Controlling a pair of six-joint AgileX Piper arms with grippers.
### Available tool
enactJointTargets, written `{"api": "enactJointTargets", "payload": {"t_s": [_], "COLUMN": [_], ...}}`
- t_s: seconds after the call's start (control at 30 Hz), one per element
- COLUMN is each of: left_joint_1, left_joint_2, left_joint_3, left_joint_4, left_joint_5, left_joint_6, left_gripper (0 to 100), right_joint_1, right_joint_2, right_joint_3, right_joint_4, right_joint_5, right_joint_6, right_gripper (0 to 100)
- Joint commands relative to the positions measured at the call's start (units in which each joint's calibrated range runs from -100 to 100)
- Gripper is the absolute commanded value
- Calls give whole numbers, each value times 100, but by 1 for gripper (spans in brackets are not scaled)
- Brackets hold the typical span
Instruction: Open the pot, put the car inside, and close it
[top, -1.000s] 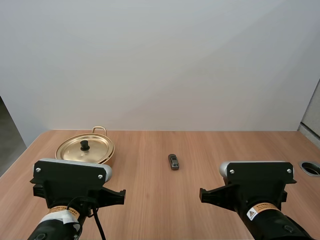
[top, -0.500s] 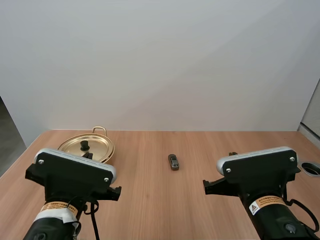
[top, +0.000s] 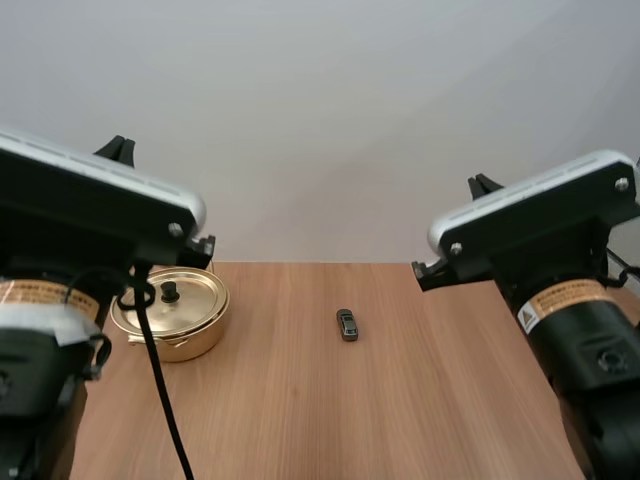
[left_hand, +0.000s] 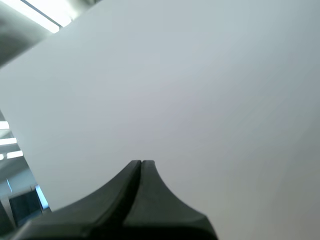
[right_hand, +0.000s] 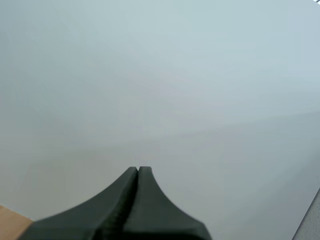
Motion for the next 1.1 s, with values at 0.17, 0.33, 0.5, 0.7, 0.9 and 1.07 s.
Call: {"api": "enactJointTargets", "payload": {"t_s": [0.17, 0.33, 0.5, 0.7, 0.9, 1.07], "left_joint_1": [733, 812, 812, 812, 812, 812], "left_joint_2": [3026, 4053, 5038, 5651, 5636, 5636], "left_joint_3": [-1423, -1718, -1729, -1729, -1733, -1733], "left_joint_4": [-1005, -1246, -2122, -2373, -2351, -2303], "left_joint_5": [4459, 4820, 5152, 4650, 3932, 3558], "left_joint_6": [-1034, -825, 317, 740, 719, 719], "left_gripper": [0, 0, 0, 0, 0, 11], "right_joint_1": [23, 246, 654, 936, 936, 936], "right_joint_2": [4120, 4606, 4645, 4774, 4770, 4770], "right_joint_3": [-2548, -2737, -2737, -2737, -2737, -2737], "right_joint_4": [2697, 4306, 5674, 5197, 5197, 5186], "right_joint_5": [6333, 6574, 5899, 6173, 6768, 6594], "right_joint_6": [-865, -1939, -2917, -3027, -3024, -3015], "right_gripper": [0, 0, 0, 0, 0, 0]}}
